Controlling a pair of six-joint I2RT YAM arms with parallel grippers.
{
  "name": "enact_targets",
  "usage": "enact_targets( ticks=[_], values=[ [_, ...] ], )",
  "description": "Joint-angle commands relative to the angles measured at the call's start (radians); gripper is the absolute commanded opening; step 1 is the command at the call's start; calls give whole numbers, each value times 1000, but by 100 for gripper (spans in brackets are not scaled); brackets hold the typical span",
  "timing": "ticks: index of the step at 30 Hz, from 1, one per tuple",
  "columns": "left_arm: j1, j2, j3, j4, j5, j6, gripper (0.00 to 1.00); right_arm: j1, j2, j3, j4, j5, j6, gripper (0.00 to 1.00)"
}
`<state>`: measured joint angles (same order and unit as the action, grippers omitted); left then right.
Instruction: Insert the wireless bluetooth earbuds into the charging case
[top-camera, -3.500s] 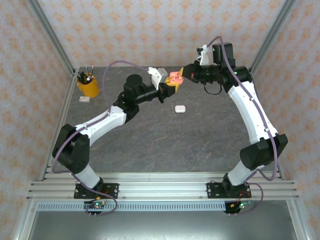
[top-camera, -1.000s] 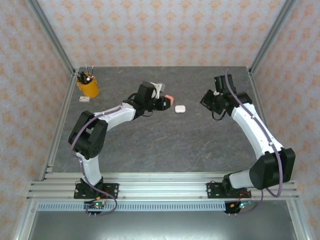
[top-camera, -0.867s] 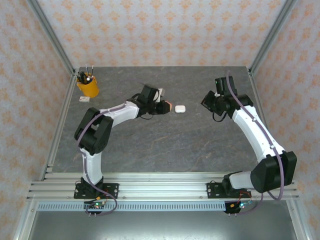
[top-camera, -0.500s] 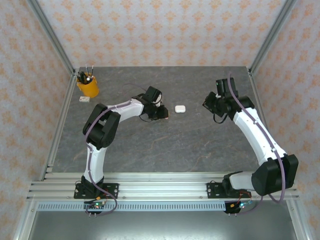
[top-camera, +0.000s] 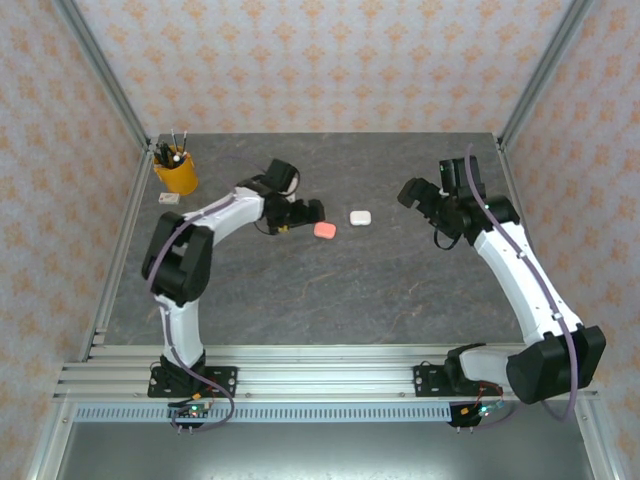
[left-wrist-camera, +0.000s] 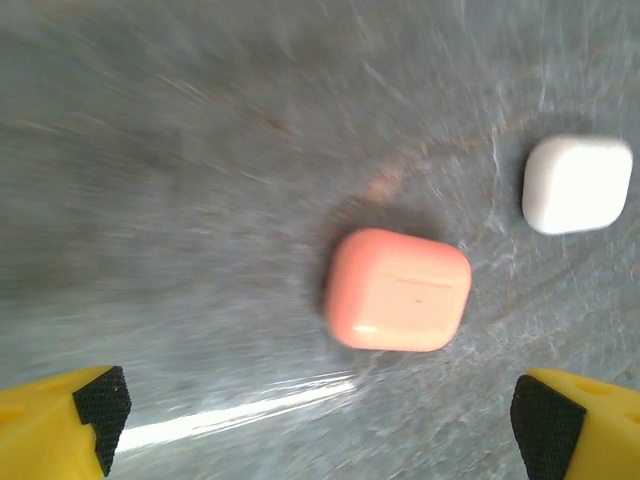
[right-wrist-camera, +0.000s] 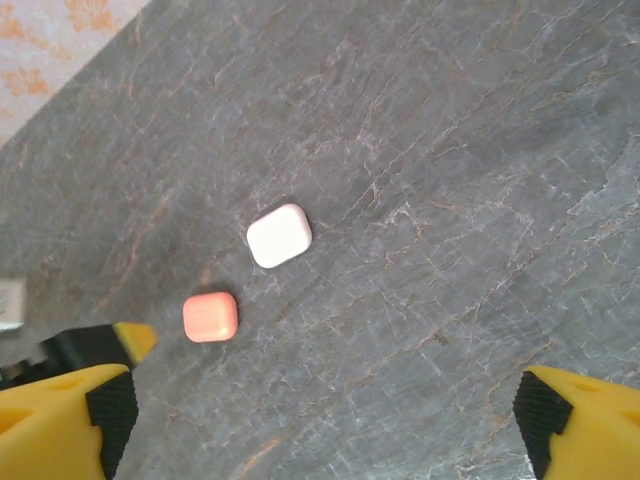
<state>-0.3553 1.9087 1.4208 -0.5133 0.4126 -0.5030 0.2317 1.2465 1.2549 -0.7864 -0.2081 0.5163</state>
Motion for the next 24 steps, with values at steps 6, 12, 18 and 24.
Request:
enact_targets(
  ticks=[6, 12, 18, 24],
  values=[
    [59, -434, -170, 43, -406, 286, 100, -8, -58, -35, 34, 401, -138, 100],
    [79, -680, -549, 450, -646, 539, 100, -14, -133, -384, 503, 722, -357, 100],
    [162, -653, -820, 810, -704, 578, 100, -61, -49, -632, 877, 784, -484, 100],
    [228, -519, -967, 1122, -601, 568, 100, -63, 57, -834, 1300, 688, -570, 100]
  ],
)
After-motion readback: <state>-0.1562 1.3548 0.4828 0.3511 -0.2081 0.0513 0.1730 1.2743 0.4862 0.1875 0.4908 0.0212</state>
